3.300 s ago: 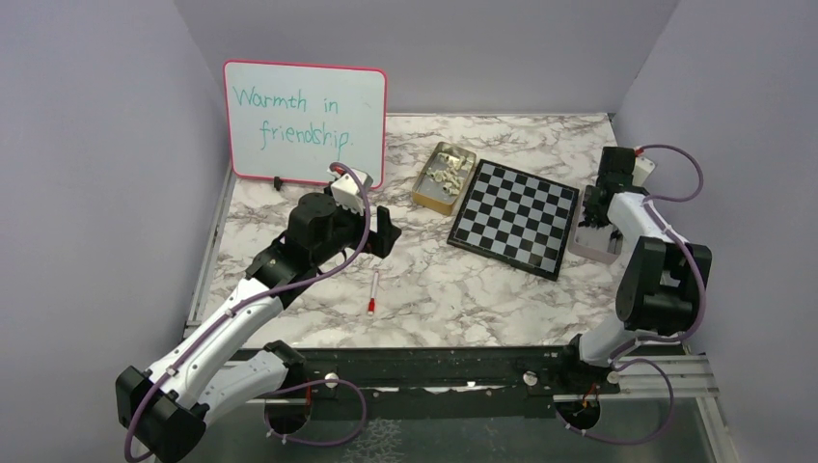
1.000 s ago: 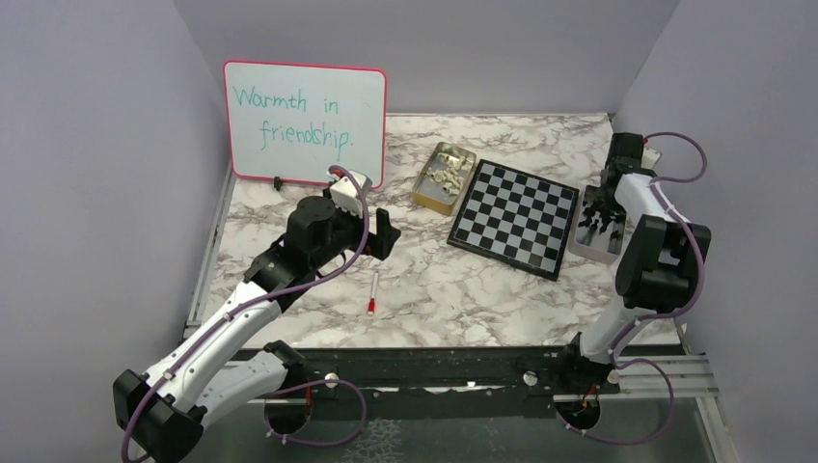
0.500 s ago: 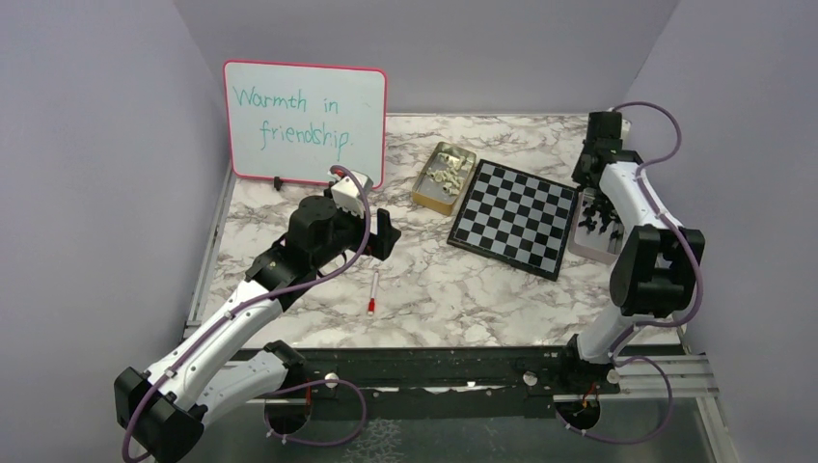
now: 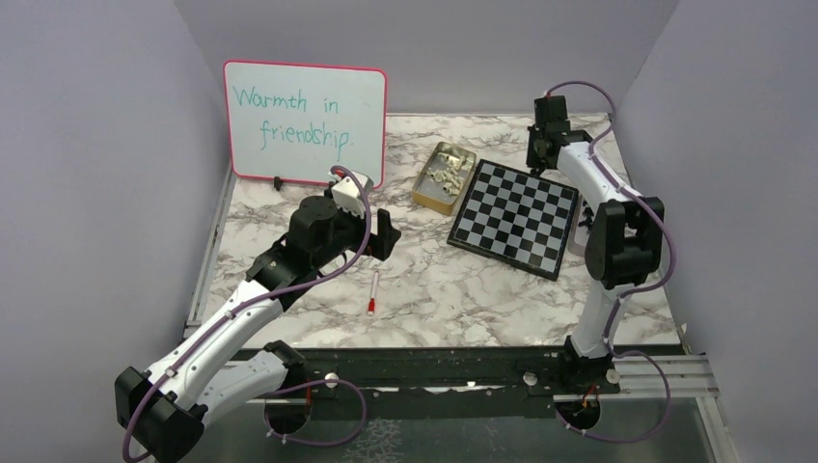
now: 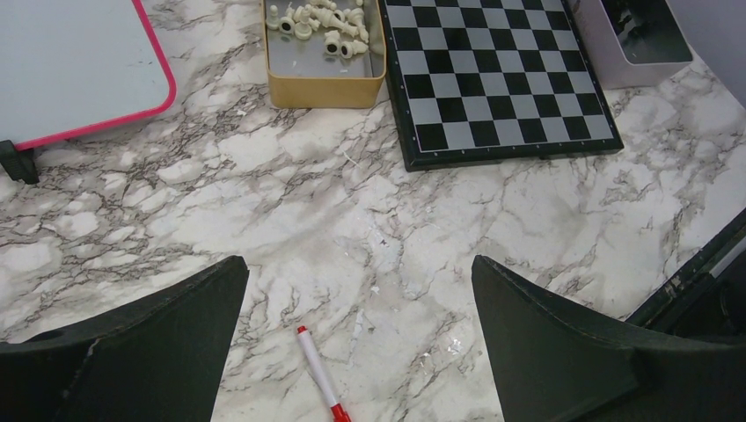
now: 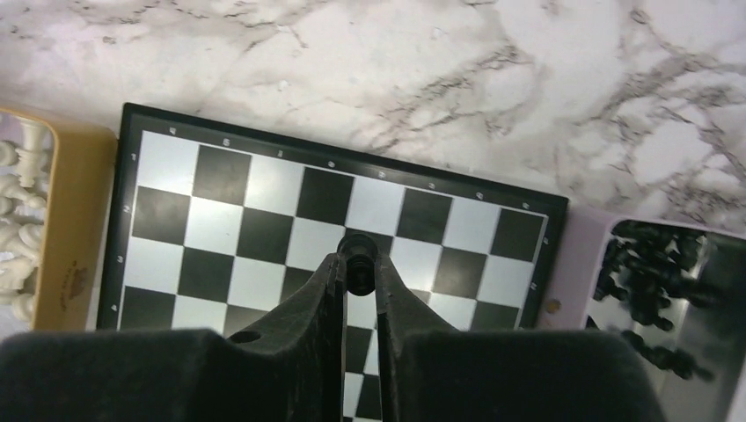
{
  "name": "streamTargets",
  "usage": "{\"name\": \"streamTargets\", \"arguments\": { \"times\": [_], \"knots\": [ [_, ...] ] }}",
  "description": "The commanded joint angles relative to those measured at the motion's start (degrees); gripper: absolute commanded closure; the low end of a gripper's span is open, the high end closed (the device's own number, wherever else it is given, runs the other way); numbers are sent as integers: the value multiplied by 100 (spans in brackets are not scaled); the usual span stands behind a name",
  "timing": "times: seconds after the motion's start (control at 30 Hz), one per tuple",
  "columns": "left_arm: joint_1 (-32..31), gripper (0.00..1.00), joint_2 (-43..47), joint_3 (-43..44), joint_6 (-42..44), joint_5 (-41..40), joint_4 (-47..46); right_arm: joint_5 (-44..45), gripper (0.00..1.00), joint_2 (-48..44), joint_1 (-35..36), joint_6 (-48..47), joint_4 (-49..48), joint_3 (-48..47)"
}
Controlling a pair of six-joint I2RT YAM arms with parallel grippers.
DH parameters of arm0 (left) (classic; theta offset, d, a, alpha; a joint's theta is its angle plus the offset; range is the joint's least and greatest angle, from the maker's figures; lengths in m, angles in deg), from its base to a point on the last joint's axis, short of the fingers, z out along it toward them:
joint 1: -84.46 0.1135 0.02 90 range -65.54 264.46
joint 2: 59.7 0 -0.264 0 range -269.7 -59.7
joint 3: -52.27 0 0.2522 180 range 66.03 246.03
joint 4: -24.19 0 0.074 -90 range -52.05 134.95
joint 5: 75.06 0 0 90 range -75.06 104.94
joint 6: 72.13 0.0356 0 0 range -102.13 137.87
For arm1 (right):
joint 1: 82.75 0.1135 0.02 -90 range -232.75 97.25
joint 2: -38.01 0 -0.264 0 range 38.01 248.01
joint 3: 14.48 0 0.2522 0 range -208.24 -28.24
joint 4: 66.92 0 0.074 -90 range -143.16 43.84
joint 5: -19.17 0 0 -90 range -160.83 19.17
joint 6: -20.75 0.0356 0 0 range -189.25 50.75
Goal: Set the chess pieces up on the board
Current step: Place the chess piece on the chessboard.
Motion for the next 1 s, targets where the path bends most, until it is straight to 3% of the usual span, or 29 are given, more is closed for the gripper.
{"name": "streamTargets", "arguments": {
  "times": [0.0,0.33,0.97],
  "knots": [
    [-46,1,80,-42,34,-49,-140,-287,82,504,83,-68,164,-509],
    [-46,1,92,-42,42,-82,-139,-36,81,1218,128,-16,485,-1027],
    [-46,1,93,-50,43,-64,-140,-25,80,1513,126,45,662,-1327]
  ]
}}
